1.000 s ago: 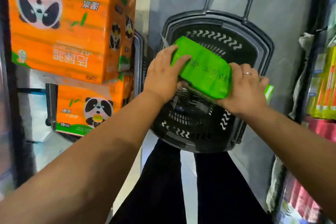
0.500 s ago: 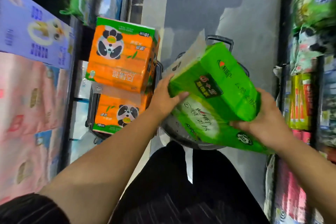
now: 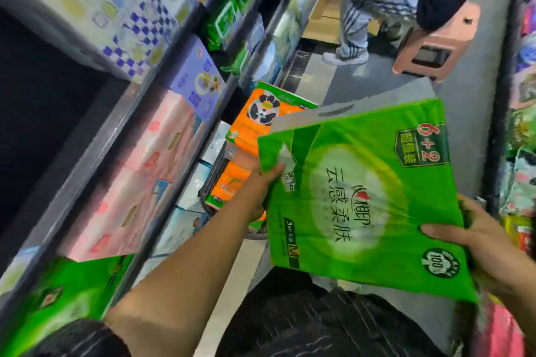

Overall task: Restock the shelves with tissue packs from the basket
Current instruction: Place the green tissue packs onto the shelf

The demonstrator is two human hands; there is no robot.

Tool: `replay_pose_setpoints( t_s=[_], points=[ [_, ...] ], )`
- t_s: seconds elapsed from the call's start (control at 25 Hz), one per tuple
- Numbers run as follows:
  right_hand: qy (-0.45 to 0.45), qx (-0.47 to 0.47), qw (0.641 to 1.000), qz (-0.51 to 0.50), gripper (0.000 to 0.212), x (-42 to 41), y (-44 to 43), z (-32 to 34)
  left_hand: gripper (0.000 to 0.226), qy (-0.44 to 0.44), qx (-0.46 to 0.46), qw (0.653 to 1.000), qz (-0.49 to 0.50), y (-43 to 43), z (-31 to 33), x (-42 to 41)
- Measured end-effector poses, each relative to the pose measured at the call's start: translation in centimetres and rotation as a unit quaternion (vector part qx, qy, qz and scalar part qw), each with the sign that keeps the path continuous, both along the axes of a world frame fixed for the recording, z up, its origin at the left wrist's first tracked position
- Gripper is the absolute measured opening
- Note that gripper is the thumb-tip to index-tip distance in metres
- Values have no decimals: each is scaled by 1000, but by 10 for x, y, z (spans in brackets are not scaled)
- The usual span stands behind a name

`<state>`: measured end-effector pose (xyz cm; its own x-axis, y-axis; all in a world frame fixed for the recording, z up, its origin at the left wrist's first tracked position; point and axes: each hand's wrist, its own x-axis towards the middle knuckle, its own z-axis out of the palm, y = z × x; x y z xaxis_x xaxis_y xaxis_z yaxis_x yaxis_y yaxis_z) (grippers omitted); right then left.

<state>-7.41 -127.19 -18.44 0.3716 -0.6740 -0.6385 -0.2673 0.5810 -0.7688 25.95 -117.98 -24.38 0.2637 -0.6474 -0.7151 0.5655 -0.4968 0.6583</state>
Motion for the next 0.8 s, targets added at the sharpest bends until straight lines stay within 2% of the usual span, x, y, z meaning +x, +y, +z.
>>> replay_pose_setpoints(
  t_s=[0.08, 0.16, 0.2, 0.28, 0.32, 0.4, 0.52, 0.6, 0.72, 0.76, 0.8],
  points=[
    [-43, 38, 998, 36, 100, 6, 1, 5, 54, 62, 1, 997, 46, 30, 15, -10],
    [-68, 56, 995, 55, 75, 12, 1, 7, 48, 66, 4, 994, 93, 63, 23, -20],
    [-71, 57, 993, 73, 74, 17, 2, 8, 47, 62, 2, 990, 124, 82, 27, -24],
    [-85, 49, 988, 123, 83, 32, 6, 12, 50, 44, -10, 981, 189, 119, 33, -32],
    [-83, 42, 983, 159, 97, 40, 11, 13, 49, 32, -16, 975, 221, 137, 38, -36],
    [-93, 35, 971, 217, 116, 60, 25, 13, 35, 11, -20, 958, 285, 175, 51, -45],
    [-122, -7, 950, 286, 100, 92, 55, 17, 16, -2, -14, 927, 375, 230, 74, -57],
    [-135, -31, 935, 326, 96, 113, 78, 26, 19, -17, -10, 908, 418, 267, 88, -61],
    [-142, -89, 907, 387, 117, 142, 117, 45, 42, -49, -24, 883, 465, 322, 107, -64],
    [-145, -119, 899, 395, 116, 151, 128, 50, 52, -67, -32, 876, 476, 338, 114, -64],
    [-152, -150, 889, 405, 107, 163, 142, 57, 58, -88, -43, 870, 484, 356, 122, -63]
  ],
)
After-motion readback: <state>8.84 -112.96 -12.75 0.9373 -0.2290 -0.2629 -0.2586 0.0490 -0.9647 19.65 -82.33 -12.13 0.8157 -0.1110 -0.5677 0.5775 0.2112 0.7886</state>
